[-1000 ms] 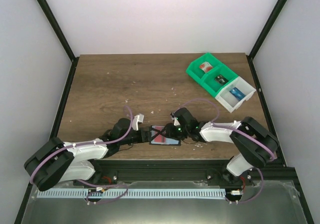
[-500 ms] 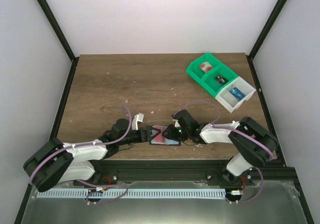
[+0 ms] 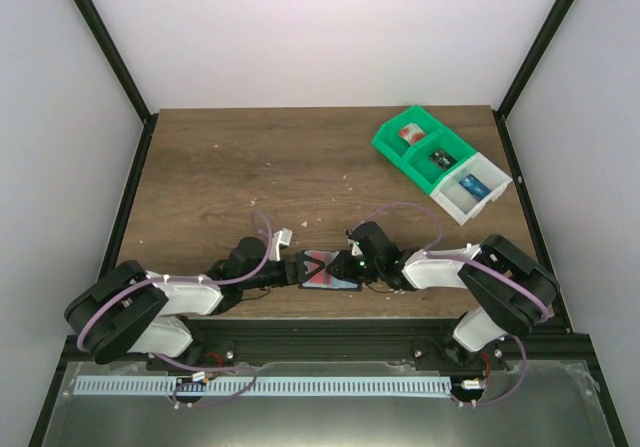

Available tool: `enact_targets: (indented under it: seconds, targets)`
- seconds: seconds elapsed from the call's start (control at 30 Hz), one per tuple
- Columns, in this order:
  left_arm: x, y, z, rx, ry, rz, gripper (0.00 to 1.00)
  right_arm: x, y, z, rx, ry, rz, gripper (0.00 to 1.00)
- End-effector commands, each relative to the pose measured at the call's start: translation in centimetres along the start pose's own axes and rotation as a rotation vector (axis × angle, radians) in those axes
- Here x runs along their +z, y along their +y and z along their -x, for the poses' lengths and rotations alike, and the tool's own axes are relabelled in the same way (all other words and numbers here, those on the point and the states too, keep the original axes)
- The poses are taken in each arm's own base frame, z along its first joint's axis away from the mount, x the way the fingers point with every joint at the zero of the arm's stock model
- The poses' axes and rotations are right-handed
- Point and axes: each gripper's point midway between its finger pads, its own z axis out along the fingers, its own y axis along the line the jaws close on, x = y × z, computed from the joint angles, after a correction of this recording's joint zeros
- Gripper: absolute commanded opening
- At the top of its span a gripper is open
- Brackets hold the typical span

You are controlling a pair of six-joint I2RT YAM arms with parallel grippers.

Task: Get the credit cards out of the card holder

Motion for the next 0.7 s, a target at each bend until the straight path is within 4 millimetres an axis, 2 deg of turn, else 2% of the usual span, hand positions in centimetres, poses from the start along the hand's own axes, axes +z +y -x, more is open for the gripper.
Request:
enact_targets:
  seconds: [0.0, 0.47, 0.67]
  targets:
    - [0.5, -1.2, 0.5, 0.013, -0.001, -0.053, 0.92, 0.3, -2.0, -1.4, 0.021, 0.038, -0.067, 0.20]
    - [1.0, 0.6, 0.4, 0.018, 0.010, 0.041, 0.92, 0.2, -1.8, -1.2, 0.028, 0.032, -0.063, 0.20]
    - [1.1, 0.8, 0.5, 0.025, 0.008, 0.067, 0.93, 0.2, -1.7, -1.1, 0.027, 0.031, -0.061, 0.20]
